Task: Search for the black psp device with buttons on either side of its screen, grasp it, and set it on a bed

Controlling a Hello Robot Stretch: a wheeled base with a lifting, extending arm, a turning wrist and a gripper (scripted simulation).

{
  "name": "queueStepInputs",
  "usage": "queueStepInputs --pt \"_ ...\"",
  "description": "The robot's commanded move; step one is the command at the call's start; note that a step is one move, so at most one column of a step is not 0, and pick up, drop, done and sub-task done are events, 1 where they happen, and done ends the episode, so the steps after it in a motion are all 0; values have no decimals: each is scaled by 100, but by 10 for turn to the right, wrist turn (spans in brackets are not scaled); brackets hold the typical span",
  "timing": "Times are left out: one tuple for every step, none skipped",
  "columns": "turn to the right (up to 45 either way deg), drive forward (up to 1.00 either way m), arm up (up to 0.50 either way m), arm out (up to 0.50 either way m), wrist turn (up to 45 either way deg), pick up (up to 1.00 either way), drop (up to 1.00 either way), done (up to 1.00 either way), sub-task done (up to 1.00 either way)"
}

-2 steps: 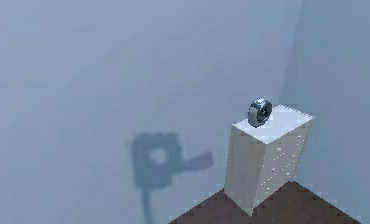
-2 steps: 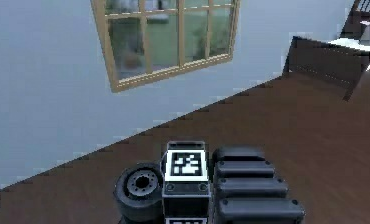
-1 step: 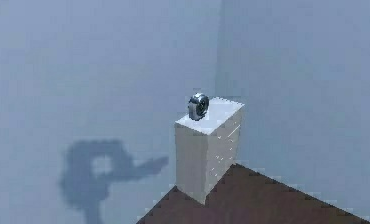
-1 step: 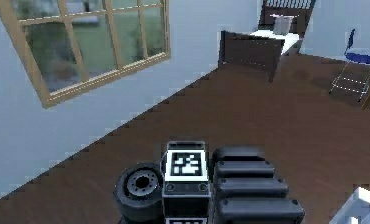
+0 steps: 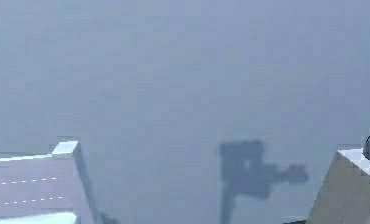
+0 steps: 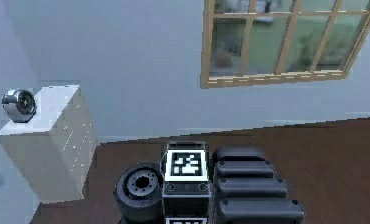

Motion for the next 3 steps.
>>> queueStepInputs --pt "-450 0 0 0 0 0 0 0 0" --pt "-240 0 0 0 0 0 0 0 0" --pt "450 0 0 0 0 0 0 0 0"
